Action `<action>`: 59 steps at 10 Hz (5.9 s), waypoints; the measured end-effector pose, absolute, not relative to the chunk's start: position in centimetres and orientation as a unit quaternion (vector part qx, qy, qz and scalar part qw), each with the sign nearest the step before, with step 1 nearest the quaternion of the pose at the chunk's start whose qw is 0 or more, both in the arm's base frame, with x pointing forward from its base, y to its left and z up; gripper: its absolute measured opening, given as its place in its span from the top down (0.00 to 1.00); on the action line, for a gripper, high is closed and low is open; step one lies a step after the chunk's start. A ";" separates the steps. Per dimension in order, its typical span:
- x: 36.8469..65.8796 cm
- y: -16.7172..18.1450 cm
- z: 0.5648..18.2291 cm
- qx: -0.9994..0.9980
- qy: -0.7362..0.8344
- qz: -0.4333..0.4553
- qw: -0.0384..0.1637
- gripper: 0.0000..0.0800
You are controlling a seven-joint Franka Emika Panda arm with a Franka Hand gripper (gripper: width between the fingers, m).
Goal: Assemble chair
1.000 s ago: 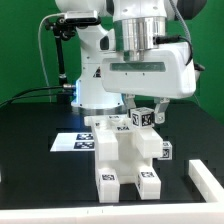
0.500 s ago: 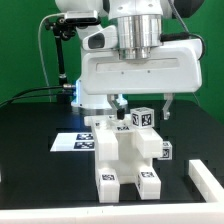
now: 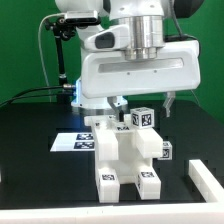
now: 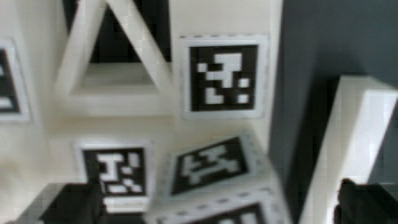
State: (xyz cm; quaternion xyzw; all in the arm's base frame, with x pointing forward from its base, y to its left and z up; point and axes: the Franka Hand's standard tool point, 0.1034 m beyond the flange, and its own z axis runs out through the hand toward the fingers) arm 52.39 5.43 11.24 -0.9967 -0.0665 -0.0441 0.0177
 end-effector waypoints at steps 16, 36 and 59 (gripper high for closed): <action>52.6 5.5 11.2 -0.927 0.371 -0.034 0.041 0.64; 52.5 6.5 11.0 -0.992 -0.113 -0.052 0.014 0.19; 53.6 5.9 11.0 -0.806 0.584 -0.033 0.089 0.65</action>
Offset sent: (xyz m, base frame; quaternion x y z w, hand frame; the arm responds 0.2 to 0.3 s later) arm 0.0000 0.0000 0.0000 0.0000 0.0000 0.0650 0.9979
